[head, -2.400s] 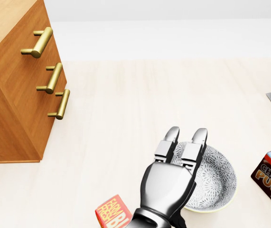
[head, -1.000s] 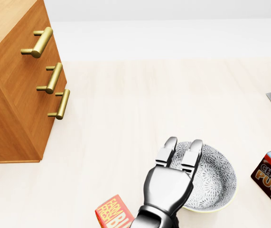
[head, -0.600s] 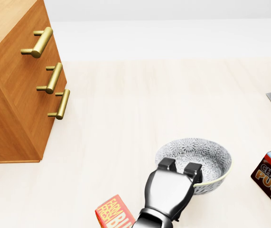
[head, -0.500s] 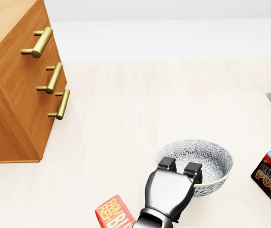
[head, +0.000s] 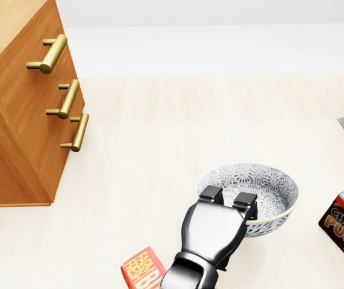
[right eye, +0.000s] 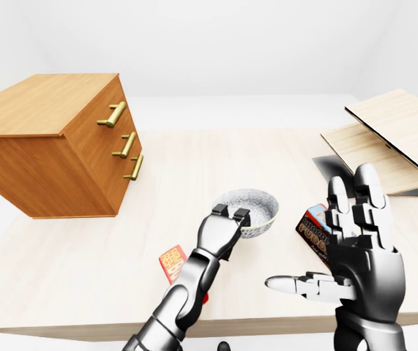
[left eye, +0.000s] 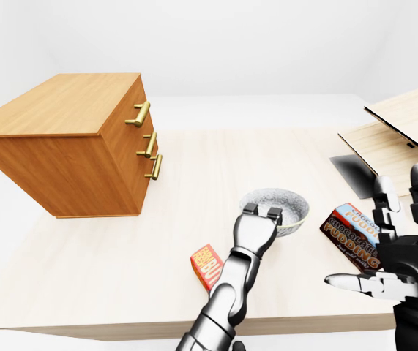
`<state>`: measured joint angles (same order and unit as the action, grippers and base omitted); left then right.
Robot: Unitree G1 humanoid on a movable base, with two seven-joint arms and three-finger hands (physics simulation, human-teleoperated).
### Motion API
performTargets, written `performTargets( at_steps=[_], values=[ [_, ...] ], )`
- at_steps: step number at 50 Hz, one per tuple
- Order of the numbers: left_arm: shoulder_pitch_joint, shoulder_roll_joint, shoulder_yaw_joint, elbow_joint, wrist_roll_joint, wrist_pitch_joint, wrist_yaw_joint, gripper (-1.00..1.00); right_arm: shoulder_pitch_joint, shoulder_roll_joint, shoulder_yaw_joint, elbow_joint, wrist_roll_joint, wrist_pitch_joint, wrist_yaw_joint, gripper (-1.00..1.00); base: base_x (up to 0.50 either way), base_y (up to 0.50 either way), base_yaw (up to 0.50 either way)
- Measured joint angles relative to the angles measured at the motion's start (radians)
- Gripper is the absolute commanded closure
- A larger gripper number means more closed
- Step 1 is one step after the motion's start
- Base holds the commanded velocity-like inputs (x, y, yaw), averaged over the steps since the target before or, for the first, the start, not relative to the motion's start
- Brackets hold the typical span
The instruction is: Close the top drawer of the cabinet and put the bowl on top of it.
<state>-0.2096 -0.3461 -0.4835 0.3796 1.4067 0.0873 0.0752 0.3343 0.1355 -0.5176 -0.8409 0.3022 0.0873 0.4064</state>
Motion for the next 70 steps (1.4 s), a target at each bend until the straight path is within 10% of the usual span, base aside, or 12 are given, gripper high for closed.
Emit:
performTargets(
  at_steps=[40, 60, 70],
  values=[
    [-0.116, 0.047, 0.132, -0.527, 0.037, 0.0, -0.443, 1.0, -0.004, -0.016, 0.077, 0.041, -0.058, 0.0, -0.03, -1.0, 0.0, 0.0, 0.0],
    [-0.34, 0.121, 0.291, -0.727, 0.103, 0.0, -0.763, 1.0, -0.012, -0.034, 0.117, 0.073, -0.081, 0.0, -0.054, -1.0, 0.0, 0.0, 0.0],
    [-0.499, 0.217, 0.383, -0.753, 0.12, 0.0, -0.773, 1.0, -0.007, -0.034, 0.129, 0.075, -0.089, 0.0, -0.057, -1.0, 0.0, 0.0, 0.0]
  ],
)
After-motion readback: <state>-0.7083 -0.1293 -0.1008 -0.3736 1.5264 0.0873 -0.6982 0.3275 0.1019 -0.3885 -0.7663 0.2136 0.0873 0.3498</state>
